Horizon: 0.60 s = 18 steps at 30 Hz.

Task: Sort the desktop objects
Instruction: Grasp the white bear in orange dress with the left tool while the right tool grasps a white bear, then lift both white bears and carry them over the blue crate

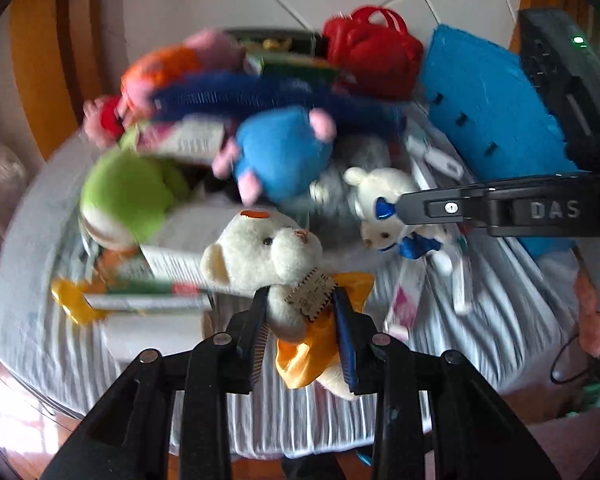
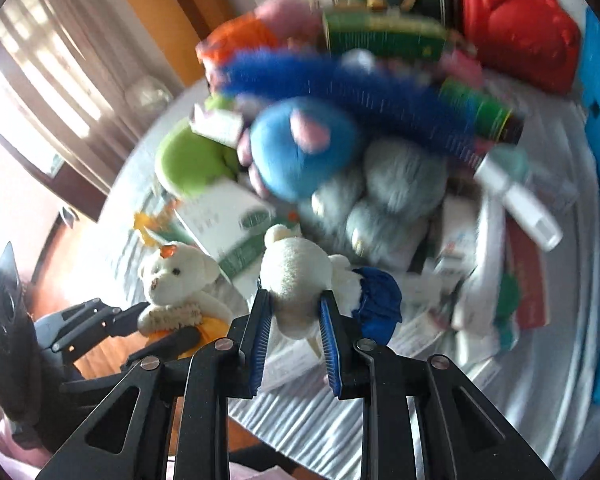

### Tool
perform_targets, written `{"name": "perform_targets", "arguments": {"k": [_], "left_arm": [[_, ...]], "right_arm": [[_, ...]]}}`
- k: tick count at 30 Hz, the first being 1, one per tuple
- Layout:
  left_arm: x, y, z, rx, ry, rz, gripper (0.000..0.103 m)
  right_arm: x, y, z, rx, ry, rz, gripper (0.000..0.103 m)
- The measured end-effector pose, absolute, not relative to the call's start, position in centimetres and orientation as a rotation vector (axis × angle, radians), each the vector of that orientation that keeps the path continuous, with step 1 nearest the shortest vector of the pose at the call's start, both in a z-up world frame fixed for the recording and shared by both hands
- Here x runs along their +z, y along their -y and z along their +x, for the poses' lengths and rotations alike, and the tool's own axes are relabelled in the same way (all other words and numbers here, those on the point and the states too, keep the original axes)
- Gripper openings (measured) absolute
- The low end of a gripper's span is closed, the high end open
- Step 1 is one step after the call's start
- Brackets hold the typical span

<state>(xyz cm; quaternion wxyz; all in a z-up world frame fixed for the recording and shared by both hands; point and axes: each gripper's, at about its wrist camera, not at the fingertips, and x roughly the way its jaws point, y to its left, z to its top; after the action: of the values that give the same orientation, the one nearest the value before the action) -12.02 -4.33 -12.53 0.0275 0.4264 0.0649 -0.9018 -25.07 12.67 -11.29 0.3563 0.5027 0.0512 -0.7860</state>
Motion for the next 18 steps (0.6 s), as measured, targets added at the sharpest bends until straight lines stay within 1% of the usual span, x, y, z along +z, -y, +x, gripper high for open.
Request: {"name": "perform_targets", "arguments": {"k": [3, 6, 12, 18], "left_arm": [[-10.8, 3.7, -13.5, -2.766, -0.208, 1.26, 0.03], [-8.5, 2.4, -15.1, -2.78, -0.174, 1.173, 0.03], [-4.1, -1.0, -17.7, -2.855, -0.078, 1.023, 0.03], [-0.3, -6.4, -20.6, -2.992, 0.019, 0.908, 0.03]], "right_arm": [[-9.4, -12.4, -25.3, -2.062, -0.099, 1.225, 0.024], [-7.5, -13.0, -25.4, -2.099, -0.083, 1.153, 0.024], [-1.9, -17.8, -25.9, -2.225, -0.064, 1.0, 0.024], [3.3, -24.0, -25.8, -2.395, -0.042, 0.842, 0.024]]}}
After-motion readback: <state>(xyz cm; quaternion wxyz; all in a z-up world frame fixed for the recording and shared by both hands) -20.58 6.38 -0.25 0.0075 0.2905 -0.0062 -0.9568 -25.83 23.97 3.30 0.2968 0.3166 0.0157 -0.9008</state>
